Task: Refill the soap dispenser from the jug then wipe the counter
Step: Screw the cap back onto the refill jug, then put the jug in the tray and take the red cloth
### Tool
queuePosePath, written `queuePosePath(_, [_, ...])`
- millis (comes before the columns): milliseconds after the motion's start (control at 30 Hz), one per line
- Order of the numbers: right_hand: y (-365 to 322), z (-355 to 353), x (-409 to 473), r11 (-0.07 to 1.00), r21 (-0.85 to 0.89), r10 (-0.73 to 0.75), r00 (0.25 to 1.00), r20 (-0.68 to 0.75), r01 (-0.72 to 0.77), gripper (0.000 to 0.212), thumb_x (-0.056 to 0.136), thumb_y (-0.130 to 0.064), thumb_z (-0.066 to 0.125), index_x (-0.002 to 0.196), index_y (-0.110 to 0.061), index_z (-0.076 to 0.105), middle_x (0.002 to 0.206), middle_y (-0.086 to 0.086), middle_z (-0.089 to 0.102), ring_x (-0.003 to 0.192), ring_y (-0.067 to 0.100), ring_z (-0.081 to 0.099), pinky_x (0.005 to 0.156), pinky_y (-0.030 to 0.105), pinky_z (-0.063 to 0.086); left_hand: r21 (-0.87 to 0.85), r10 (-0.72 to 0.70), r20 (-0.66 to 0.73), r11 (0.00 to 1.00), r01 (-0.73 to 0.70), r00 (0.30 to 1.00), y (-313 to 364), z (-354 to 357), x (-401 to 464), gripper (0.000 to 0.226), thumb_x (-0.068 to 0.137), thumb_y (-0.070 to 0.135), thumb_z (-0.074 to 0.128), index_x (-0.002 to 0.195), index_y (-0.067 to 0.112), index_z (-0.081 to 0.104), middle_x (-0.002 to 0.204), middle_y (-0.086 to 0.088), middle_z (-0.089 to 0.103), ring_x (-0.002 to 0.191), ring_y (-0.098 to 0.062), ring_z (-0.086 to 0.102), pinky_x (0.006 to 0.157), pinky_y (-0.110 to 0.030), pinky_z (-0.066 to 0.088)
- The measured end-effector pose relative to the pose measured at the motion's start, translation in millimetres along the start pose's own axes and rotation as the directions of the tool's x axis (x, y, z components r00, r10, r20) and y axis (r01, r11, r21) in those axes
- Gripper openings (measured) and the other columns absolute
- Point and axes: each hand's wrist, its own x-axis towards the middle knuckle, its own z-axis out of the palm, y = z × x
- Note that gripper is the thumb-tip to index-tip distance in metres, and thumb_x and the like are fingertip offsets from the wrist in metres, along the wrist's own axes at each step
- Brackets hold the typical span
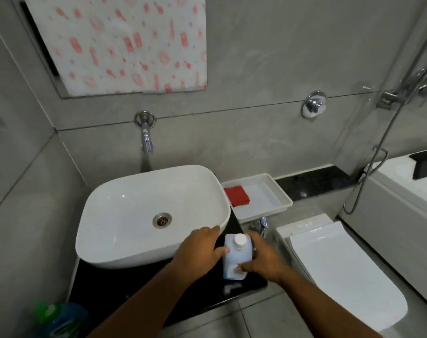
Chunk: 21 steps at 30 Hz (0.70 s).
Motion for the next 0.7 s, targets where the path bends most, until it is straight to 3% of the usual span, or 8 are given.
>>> queuePosePath(67, [8.5,-12.1,-12.6,0.998,0.066,0.031,0.992,-0.122,-0.024,0.070,0.060,-0.006,0.085,0.111,-0.033,0.046,0.114,-0.002,0.061,0.105,0.018,0.062,0.084,0.033,0.056,0.018,-0.001,-0.014,1.000,0.001,1.000,-7.2,7.8,-5.3,0.049,0.091,0.049,0.049,0.130,0.018,0.049,0.125,-0.006,0.059,0.113,-0.023,0.054,0.096,-0.033,0.043])
queuePosePath(167, [19.9,-37.0,-29.7,0.991,0.124,0.080,0.959,-0.273,-0.048,0.072,0.059,-0.005,0.088,0.115,-0.028,0.048,0.115,-0.002,0.060,0.102,0.012,0.061,0.078,0.023,0.054,-0.022,0.039,0.028,0.999,-0.038,0.999,-3.1,27.9,-2.6,0.052,0.094,0.044,0.047,0.139,0.017,0.043,0.136,-0.006,0.053,0.124,-0.021,0.049,0.105,-0.032,0.037])
queuePosePath(333, [40.8,-83.2,-34.2,0.986,0.125,0.147,0.934,-0.325,-0.111,0.078,0.062,-0.015,0.089,0.124,-0.031,0.043,0.117,-0.008,0.057,0.104,0.016,0.059,0.087,0.034,0.055,0.043,0.177,0.143,0.982,-0.185,0.974,24.7,70.7,41.2,0.060,0.095,0.042,0.046,0.146,0.016,0.030,0.154,-0.009,0.031,0.143,-0.025,0.024,0.117,-0.035,0.016])
queuePosePath(400, [50.6,-103.8,-19.8,0.985,0.124,0.152,0.933,-0.325,-0.117,0.078,0.063,-0.015,0.088,0.124,-0.032,0.042,0.117,-0.010,0.056,0.103,0.016,0.060,0.082,0.029,0.055,0.120,0.227,0.127,0.963,-0.242,0.966,34.8,82.9,80.4,0.065,0.094,0.044,0.046,0.147,0.011,0.028,0.155,-0.013,0.028,0.145,-0.026,0.018,0.118,-0.034,0.005])
queuePosePath(567, [77.2,-155.4,49.1,0.986,0.149,0.116,0.956,-0.268,-0.078,0.076,0.066,-0.009,0.086,0.124,-0.033,0.042,0.115,-0.020,0.052,0.103,0.012,0.058,0.066,0.012,0.053,0.134,0.022,0.128,0.990,-0.039,0.992,45.2,127.6,178.7,0.085,0.088,0.060,0.046,0.150,0.011,0.014,0.159,-0.019,0.012,0.147,-0.034,0.006,0.119,-0.045,0.006])
queuePosePath(700, [101.2,-190.7,126.7,0.993,0.108,0.070,0.979,-0.194,-0.050,0.077,0.067,-0.010,0.086,0.127,-0.030,0.041,0.115,-0.019,0.051,0.104,0.012,0.056,0.071,0.014,0.052,0.251,-0.104,0.102,0.965,0.076,0.989,21.1,169.2,224.4,0.100,0.078,0.082,0.020,0.151,0.017,0.000,0.160,-0.018,-0.003,0.147,-0.034,-0.007,0.116,-0.046,-0.006])
